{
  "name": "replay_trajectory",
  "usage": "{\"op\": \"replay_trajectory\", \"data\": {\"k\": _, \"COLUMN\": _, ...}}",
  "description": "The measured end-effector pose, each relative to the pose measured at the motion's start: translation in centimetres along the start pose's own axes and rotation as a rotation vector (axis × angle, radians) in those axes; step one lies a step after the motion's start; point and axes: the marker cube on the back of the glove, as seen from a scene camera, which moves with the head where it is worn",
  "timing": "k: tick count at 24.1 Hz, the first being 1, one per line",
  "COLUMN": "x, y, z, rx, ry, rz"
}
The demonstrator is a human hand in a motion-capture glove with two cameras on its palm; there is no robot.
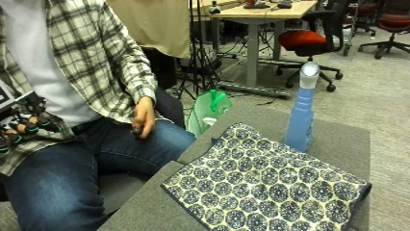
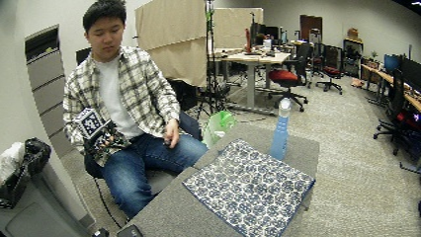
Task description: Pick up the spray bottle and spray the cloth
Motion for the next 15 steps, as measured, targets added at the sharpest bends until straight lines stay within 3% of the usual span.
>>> {"op": "replay_trajectory", "data": {"k": 15, "x": 0.5, "y": 2.8, "z": 0.5, "rx": 0.05, "ry": -0.068, "rz": 0.143}}
